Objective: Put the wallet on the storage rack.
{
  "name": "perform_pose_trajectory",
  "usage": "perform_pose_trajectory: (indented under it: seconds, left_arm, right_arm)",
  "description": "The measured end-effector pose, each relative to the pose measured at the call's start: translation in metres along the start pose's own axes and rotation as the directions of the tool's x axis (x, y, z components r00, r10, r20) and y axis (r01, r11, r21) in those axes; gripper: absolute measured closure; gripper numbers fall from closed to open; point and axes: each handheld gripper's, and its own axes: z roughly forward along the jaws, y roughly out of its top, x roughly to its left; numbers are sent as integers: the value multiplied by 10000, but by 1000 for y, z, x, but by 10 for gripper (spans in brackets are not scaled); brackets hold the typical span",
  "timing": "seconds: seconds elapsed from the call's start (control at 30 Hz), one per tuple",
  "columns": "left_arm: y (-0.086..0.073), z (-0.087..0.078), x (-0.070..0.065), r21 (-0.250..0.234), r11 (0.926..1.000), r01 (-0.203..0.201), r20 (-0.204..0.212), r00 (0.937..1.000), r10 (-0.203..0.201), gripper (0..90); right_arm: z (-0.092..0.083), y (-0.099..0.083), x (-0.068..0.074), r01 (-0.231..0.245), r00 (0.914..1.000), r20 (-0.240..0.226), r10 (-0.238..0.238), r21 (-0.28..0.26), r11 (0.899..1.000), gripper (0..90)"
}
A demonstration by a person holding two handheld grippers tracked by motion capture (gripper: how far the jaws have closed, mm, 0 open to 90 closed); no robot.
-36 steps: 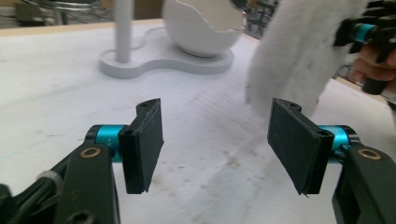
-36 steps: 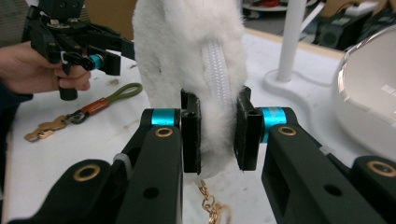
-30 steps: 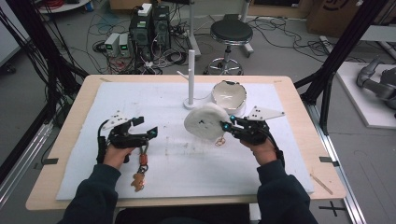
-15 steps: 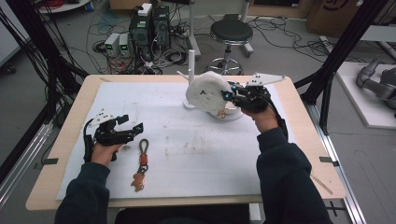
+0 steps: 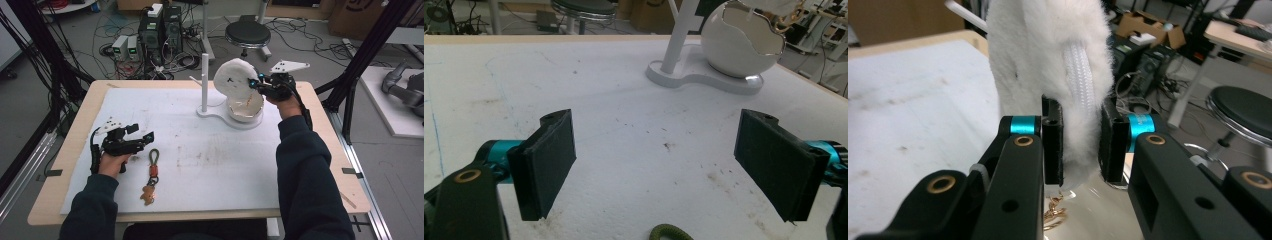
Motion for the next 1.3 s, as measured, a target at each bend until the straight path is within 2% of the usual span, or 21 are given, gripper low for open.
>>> perform_pose_trajectory:
  seconds: [0.17,0.2,0.3,0.4,0.43,0.5,0.63,0.67,0.77,0.87,0.9,0.97,1.0,1.03,1.07,1.1,1.13,1.17,1.23,1.27,1.3]
  left_arm:
    - [0,0,0,55,10000,37,55,10000,-37,167]
    - [0,0,0,55,10000,37,55,10000,-37,167]
    - [0,0,0,49,9999,118,45,9999,-119,167]
    - [0,1,0,68,9998,161,68,9998,-161,168]
    - [0,1,0,86,9999,147,80,9999,-148,168]
    - [0,1,0,100,9998,158,98,9998,-159,168]
    - [0,1,0,120,9997,197,102,9998,-198,168]
    - [-1,1,0,126,9997,207,110,9997,-208,168]
    - [-1,1,0,153,9996,232,135,9996,-234,168]
    - [-1,1,-1,163,9996,241,141,9996,-244,168]
    - [-1,2,-1,185,9995,258,147,9996,-261,168]
    - [-1,2,-1,200,9994,265,136,9995,-268,170]
    - [-1,2,-1,186,9995,242,117,9996,-244,170]
    - [0,1,-1,184,9996,217,124,9997,-220,170]
    - [0,0,-2,131,9997,197,93,9998,-198,171]
    - [0,0,-2,95,9998,198,79,9998,-199,172]
    - [0,0,-2,79,9997,212,76,9997,-213,172]
    - [0,0,-1,108,9997,209,72,9998,-210,173]
    - [0,1,-2,123,9996,249,90,9996,-250,173]
    - [0,2,-2,132,9997,216,102,9997,-217,174]
    - [0,2,-2,144,9997,198,111,9997,-199,175]
  right_arm:
    - [4,-11,-10,658,9958,578,-707,838,9943,767]
    - [4,-11,-10,658,9958,578,-707,838,9943,767]
    - [3,-17,-13,1223,9879,795,-1328,1249,9846,767]
    - [3,-20,-13,1933,9746,806,-2088,1673,9668,766]
    - [3,-21,-13,2236,9669,823,-2416,1836,9572,766]
    - [4,-24,-12,2437,9601,839,-2667,2162,9454,766]
    - [6,-32,-11,2683,9509,849,-2975,2525,9297,766]
    - [7,-36,-10,2933,9418,858,-3250,2628,9192,767]
    - [7,-46,-10,3048,9362,894,-3400,2758,9116,769]
    - [10,-48,-7,3045,9371,799,-3397,2883,9078,770]
    - [13,-48,-4,3247,9306,690,-3594,2970,8980,770]
    - [18,-48,0,3349,9267,596,-3709,3162,8876,767]
    - [21,-49,2,3230,9294,612,-3639,3418,8825,757]
    - [23,-50,2,2991,9395,502,-3388,3614,8831,726]
    - [25,-51,2,2750,9496,413,-3108,3666,8888,673]
    - [26,-52,1,2127,9692,395,-2431,3631,9071,574]
    - [25,-51,0,1521,9845,307,-1724,3377,9289,523]
    - [23,-49,-1,991,9935,226,-1114,3074,9464,516]
    - [18,-44,0,540,9981,166,-592,2225,9734,476]
    - [17,-41,0,358,9990,187,-401,1910,9809,465]
    - [15,-37,1,27,9999,109,-41,1271,9919,489]
